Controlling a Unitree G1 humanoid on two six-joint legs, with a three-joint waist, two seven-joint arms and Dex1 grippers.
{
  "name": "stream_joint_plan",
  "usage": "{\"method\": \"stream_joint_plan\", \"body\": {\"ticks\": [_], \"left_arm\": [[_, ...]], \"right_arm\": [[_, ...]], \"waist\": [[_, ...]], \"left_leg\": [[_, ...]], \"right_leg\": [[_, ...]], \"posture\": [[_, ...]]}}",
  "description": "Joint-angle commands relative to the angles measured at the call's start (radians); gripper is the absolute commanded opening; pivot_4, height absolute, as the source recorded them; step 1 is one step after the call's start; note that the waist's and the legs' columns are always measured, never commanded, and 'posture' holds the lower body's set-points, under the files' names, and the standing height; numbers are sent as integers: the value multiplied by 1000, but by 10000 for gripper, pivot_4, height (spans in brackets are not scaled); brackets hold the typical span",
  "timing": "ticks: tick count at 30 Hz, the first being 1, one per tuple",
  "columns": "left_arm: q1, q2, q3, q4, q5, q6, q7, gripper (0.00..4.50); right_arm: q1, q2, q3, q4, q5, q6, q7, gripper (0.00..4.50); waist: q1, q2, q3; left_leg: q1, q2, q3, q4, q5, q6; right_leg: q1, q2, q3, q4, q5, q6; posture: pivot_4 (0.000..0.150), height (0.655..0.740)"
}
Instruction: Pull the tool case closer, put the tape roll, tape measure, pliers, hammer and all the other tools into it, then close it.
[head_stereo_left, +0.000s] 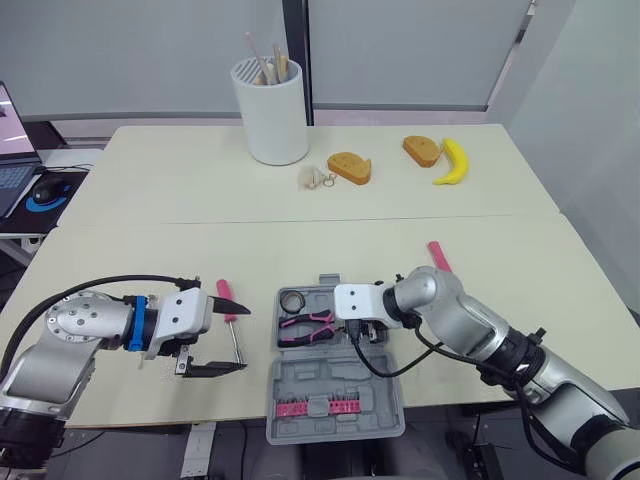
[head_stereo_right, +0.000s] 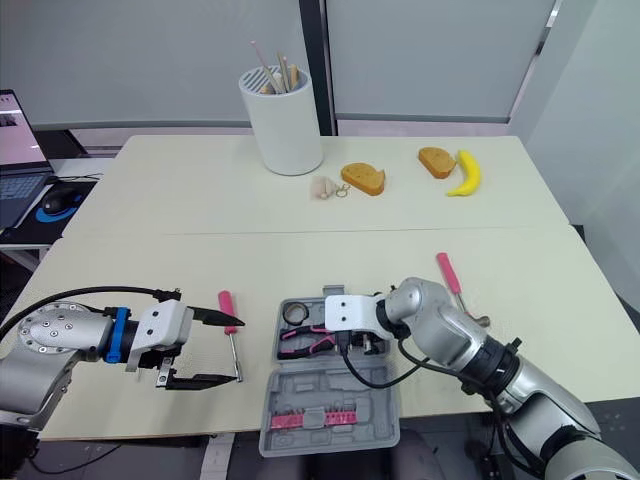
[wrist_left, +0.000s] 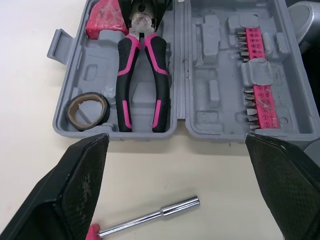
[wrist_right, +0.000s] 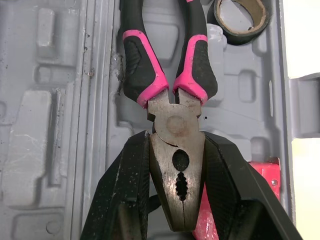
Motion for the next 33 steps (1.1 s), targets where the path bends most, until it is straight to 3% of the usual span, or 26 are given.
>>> {"method": "stream_joint_plan", "body": {"ticks": [1, 6, 11, 15, 25, 33], "left_arm": [[-19, -7, -8, -22, 10, -13, 15, 45000], [-23, -15, -9, -18, 20, -18, 26, 45000], [-21, -14, -7, -16, 24, -16, 32, 45000], [-27, -15, -9, -18, 26, -11, 36, 45000], [-23, -6, -2, -39, 23, 10, 40, 45000], [-2, -4, 9, -51, 21, 12, 52, 45000]], "right_arm": [[0, -2, -32, -21, 19, -5, 15, 19519], [-27, -22, -85, -66, 64, -36, 58, 30252], [-8, -2, -157, -83, 130, -136, 46, 30252], [13, 68, -161, -9, 135, -183, -11, 24012], [11, 167, -93, 218, 44, -338, -91, 1074], [4, 210, -66, 364, -23, -342, -110, 318]], "waist": [[0, 0, 0], [0, 0, 0], [-1, 0, 0], [-6, 0, 0], [-9, 0, 0], [-9, 0, 0]], "left_leg": [[0, 0, 0, 0, 0, 0], [0, 0, 0, 0, 0, 0], [0, 0, 0, 0, 0, 0], [0, 0, 0, 0, 0, 0], [0, 0, 0, 0, 0, 0], [0, 0, 0, 0, 0, 0]], "right_leg": [[0, 0, 0, 0, 0, 0], [0, 0, 0, 0, 0, 0], [0, 0, 0, 0, 0, 0], [0, 0, 0, 0, 0, 0], [0, 0, 0, 1, 0, 0], [0, 1, 0, 1, 0, 0]], "posture": [[1500, 7400], [1500, 7400], [1500, 7400], [1500, 7400], [1500, 7400], [1500, 7400]]}}
